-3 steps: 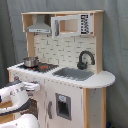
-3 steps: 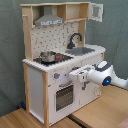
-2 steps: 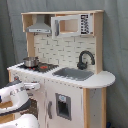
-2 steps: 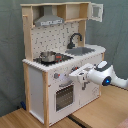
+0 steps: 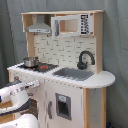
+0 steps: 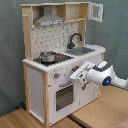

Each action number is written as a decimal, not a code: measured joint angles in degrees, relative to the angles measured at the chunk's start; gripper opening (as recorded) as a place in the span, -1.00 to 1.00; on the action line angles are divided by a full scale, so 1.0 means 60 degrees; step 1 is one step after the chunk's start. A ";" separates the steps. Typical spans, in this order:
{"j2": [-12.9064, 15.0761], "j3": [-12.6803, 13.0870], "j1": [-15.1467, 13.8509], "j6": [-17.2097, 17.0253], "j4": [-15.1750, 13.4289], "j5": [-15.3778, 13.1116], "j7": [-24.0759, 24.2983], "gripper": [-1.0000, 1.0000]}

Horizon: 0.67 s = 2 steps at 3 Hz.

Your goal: Play with the kitchen

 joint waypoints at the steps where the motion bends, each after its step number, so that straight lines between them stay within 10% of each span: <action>1: 0.0003 -0.0002 0.0003 -0.0007 0.0026 0.0047 0.0531 -1.00; 2: 0.0003 -0.0002 0.0003 -0.0007 0.0034 0.0053 0.0552 1.00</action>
